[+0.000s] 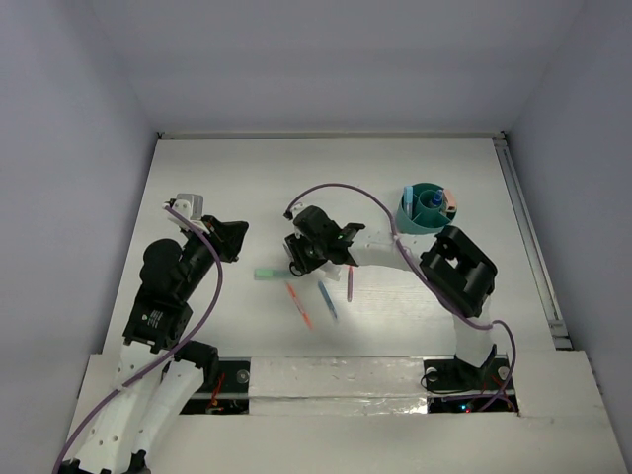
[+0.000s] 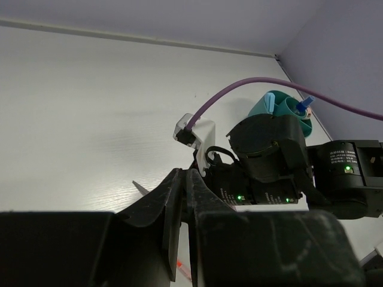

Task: Sort the stationery into containers
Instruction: Pick up the scissors from the center of the board.

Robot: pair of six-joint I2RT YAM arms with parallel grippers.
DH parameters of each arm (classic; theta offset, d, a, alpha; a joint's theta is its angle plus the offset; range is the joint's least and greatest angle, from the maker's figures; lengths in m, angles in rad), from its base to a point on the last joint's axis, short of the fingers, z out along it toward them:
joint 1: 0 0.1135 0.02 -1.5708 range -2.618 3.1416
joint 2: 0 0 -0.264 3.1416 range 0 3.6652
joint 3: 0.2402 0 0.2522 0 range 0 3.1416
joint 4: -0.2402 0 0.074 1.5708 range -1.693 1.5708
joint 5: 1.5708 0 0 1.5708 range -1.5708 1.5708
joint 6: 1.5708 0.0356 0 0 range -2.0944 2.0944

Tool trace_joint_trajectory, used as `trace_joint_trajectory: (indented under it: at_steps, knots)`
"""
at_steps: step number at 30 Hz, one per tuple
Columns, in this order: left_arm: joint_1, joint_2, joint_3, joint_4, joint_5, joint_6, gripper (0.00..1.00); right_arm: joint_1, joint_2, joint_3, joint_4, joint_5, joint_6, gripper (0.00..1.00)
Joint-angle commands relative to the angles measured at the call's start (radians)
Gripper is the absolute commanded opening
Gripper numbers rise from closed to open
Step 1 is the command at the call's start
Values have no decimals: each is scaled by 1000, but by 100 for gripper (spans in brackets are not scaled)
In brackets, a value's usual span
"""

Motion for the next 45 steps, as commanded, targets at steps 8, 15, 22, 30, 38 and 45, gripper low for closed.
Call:
trace_joint_trajectory:
  at_steps: [8, 15, 22, 30, 38, 45]
  knots:
    - [6, -10, 17, 44, 18, 7, 6, 0, 19, 45, -4, 48, 36, 41]
    - [6, -10, 17, 52, 26, 6, 6, 10, -121, -49, 56, -13, -7, 41]
    - [15, -15, 17, 50, 29, 3, 6, 32, -81, -15, 30, -76, -28, 32]
    - [15, -17, 17, 50, 31, 4, 6, 52, -23, 45, -16, -104, -60, 39]
    - [15, -17, 15, 50, 35, 4, 6, 52, 14, 65, -27, -96, -65, 40]
    - [15, -18, 15, 55, 38, 4, 6, 52, 46, 94, -50, -90, -70, 39]
